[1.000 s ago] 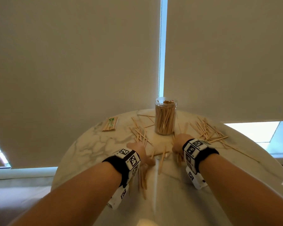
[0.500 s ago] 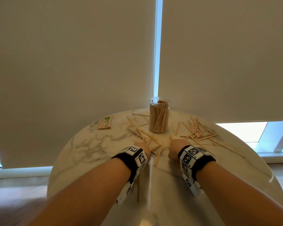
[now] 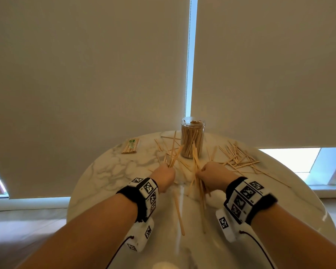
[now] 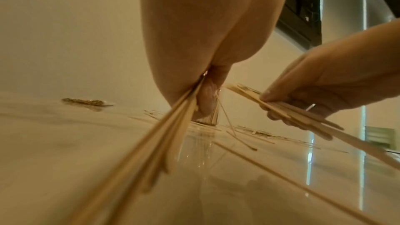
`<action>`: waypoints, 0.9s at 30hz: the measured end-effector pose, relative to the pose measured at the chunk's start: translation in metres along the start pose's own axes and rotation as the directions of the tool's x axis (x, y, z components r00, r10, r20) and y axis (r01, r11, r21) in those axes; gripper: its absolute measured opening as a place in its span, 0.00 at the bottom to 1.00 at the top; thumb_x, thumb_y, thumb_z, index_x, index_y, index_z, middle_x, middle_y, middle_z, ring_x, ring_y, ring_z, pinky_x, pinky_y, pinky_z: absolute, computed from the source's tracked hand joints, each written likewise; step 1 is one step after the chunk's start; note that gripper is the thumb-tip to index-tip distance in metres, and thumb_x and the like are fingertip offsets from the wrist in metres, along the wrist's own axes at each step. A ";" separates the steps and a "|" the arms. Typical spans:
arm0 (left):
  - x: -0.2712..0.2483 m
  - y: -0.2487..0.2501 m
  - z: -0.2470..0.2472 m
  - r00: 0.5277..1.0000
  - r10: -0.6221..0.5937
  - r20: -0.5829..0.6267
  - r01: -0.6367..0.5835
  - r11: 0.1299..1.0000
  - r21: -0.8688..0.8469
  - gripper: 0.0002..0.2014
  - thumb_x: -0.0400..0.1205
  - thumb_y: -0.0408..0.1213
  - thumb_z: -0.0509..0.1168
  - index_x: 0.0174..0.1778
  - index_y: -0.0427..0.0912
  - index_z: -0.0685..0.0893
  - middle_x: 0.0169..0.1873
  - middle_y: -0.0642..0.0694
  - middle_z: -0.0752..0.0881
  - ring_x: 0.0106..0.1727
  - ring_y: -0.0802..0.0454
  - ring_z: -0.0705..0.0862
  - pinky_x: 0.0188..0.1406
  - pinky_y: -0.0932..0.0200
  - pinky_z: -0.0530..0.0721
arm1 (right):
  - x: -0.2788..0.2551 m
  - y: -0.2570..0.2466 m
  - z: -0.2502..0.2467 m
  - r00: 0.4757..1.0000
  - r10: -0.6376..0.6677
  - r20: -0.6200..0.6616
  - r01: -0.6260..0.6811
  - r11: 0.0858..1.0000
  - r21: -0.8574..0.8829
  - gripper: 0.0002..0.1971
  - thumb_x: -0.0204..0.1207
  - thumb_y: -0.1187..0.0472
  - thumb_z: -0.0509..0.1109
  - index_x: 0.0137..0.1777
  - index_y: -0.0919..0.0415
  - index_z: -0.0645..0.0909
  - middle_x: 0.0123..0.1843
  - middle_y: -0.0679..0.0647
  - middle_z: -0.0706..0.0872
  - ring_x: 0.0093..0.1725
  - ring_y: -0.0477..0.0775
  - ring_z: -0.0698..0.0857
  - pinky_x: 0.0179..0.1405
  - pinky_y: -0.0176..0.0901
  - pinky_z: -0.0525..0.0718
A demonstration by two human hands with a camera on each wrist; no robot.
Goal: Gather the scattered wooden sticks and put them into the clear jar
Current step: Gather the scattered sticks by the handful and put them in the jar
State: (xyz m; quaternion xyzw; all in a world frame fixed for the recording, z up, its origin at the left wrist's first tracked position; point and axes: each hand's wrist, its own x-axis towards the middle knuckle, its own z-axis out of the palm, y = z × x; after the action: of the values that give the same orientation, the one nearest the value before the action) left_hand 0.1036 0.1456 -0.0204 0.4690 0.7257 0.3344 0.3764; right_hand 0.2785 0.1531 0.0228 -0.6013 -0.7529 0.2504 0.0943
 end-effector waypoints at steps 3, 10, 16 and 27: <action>-0.008 0.008 0.004 0.998 0.052 0.043 -0.047 0.994 -0.098 0.28 0.82 0.63 0.58 0.66 0.43 0.75 0.40 0.47 0.77 0.35 0.48 0.80 0.26 0.61 0.72 | -0.003 -0.013 0.007 0.997 -0.082 -0.001 0.081 0.981 0.176 0.16 0.86 0.58 0.60 0.47 0.68 0.85 0.43 0.61 0.91 0.41 0.59 0.92 0.44 0.49 0.92; -0.015 0.020 0.000 0.980 0.196 0.031 -0.187 0.963 -0.192 0.27 0.84 0.65 0.54 0.64 0.47 0.80 0.49 0.42 0.90 0.44 0.46 0.90 0.46 0.47 0.91 | 0.004 -0.035 0.023 0.958 -0.239 -0.157 0.273 0.930 0.247 0.11 0.83 0.62 0.63 0.54 0.59 0.87 0.41 0.55 0.90 0.39 0.51 0.90 0.42 0.47 0.91; -0.011 0.015 -0.013 0.975 0.221 -0.007 -0.217 0.950 -0.223 0.21 0.90 0.55 0.51 0.51 0.45 0.83 0.42 0.43 0.86 0.41 0.48 0.85 0.47 0.46 0.87 | 0.004 -0.034 0.026 0.931 -0.319 -0.178 0.354 0.907 0.229 0.06 0.77 0.59 0.75 0.53 0.53 0.89 0.44 0.47 0.91 0.45 0.46 0.89 0.51 0.45 0.90; -0.013 0.015 -0.007 0.954 0.300 -0.020 -0.266 0.811 -0.522 0.09 0.92 0.43 0.54 0.51 0.44 0.74 0.32 0.48 0.75 0.26 0.57 0.73 0.31 0.54 0.85 | 0.007 -0.040 -0.007 0.885 -0.184 -0.428 0.358 0.856 0.372 0.10 0.84 0.49 0.64 0.59 0.50 0.79 0.49 0.47 0.87 0.47 0.50 0.88 0.49 0.51 0.89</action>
State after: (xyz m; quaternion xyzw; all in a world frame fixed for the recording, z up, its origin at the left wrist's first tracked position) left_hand 0.1076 0.1376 -0.0015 0.4630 0.5184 0.5547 0.4573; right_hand 0.2451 0.1558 0.0477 -0.4863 -0.7222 0.2778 0.4058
